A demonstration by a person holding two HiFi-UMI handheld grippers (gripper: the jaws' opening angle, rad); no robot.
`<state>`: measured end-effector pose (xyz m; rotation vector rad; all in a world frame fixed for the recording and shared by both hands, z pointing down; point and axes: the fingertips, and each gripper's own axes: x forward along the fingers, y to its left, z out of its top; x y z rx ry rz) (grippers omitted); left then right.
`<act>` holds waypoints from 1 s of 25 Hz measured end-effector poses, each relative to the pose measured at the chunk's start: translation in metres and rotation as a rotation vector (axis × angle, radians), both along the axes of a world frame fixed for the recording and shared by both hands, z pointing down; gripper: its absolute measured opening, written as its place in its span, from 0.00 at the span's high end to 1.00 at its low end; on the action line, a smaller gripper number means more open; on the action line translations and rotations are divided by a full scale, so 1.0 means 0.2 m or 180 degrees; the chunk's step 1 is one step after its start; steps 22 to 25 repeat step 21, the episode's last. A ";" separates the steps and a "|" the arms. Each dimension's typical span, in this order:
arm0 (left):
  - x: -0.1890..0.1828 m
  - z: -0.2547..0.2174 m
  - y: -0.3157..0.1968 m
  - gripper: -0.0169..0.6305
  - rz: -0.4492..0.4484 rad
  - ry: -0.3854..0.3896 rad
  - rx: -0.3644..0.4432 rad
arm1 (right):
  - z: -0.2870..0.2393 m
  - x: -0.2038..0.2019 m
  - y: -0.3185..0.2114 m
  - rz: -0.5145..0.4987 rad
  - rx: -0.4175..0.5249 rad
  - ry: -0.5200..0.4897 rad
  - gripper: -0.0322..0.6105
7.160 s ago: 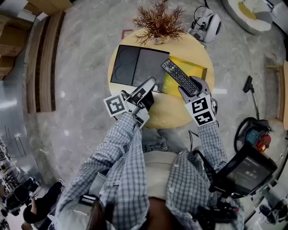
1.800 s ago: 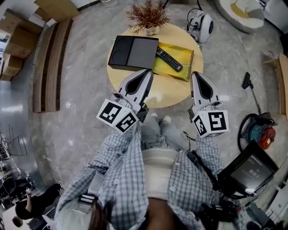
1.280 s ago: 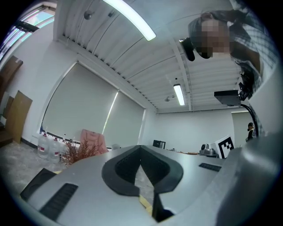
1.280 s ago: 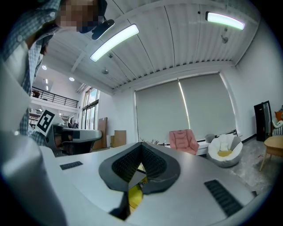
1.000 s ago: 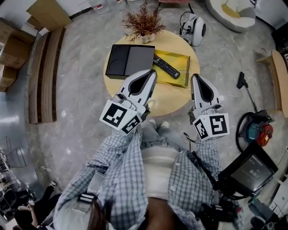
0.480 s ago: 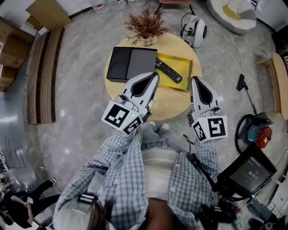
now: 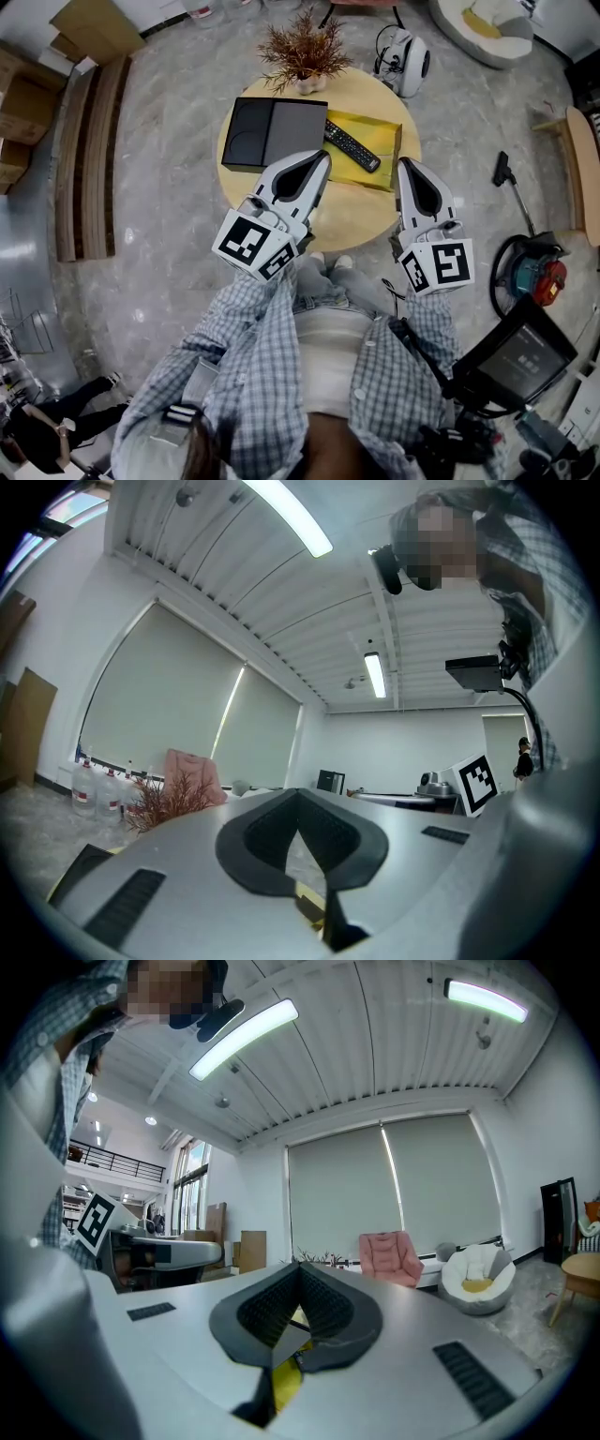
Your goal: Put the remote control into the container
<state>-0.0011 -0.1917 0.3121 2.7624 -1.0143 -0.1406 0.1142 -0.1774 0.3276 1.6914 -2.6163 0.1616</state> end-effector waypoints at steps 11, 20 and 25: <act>0.00 0.00 -0.01 0.96 0.0045 0.0068 -0.0036 | 0.03 0.01 0.00 0.0051 -0.0110 0.0025 0.94; 0.04 0.00 -0.02 0.96 0.0096 0.0075 -0.0024 | 0.04 0.03 -0.01 0.0028 -0.0111 0.0088 0.94; 0.04 0.00 -0.02 0.96 0.0094 0.0079 -0.0021 | 0.04 0.03 -0.02 0.0006 -0.0096 0.0104 0.94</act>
